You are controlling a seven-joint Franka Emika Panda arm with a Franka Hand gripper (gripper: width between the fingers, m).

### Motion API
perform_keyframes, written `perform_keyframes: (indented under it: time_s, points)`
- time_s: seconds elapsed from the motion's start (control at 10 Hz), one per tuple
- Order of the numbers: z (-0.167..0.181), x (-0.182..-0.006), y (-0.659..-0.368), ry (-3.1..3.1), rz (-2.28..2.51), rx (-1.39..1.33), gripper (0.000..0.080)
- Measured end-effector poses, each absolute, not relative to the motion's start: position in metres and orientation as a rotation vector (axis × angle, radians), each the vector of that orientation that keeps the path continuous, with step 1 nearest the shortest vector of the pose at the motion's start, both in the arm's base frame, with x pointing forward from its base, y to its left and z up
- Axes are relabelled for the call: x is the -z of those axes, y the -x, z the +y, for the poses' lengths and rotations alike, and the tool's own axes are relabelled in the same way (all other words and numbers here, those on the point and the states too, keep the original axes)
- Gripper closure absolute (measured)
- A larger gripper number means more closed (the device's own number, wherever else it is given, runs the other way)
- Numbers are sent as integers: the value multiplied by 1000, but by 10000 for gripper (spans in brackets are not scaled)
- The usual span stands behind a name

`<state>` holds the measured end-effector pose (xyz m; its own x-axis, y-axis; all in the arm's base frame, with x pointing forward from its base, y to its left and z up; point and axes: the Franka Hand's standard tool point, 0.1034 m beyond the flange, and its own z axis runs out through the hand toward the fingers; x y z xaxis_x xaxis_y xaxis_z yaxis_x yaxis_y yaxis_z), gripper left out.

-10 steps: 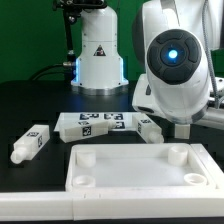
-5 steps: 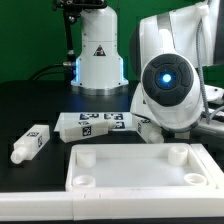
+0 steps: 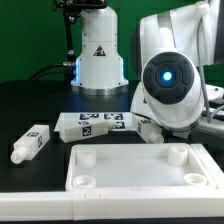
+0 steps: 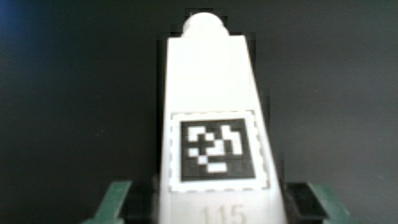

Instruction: Assemble desk

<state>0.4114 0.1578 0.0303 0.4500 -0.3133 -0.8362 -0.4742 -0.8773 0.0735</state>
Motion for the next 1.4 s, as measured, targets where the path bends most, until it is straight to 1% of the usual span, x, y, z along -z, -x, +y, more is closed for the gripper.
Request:
perform_keyframes:
  time_s: [0.1,0.2,0.3,0.4,0.5,0.7,0.8,0.9,1.0,1.1,1.2,1.4]
  points:
    - [148,-52,-432,2535,693,-1342,515]
    - [141,-77,-455,2608,656,-1177,515]
    - [141,-89,-461,2688,623,-1004,515]
    - [144,-85,-453,2724,650,-929,515]
    - [147,-81,-455,2753,653,-853,515]
    - [149,-86,-465,2797,654,-678,515]
    - [144,-104,-483,2804,630,-569,515]
    - [131,-127,-508,2808,528,-484,515]
    - [120,-141,-534,2819,470,-377,515]
    - [125,-146,-539,2857,456,-245,515]
    - [129,-143,-534,2872,451,-154,515]
    - [128,-142,-542,2881,463,45,515]
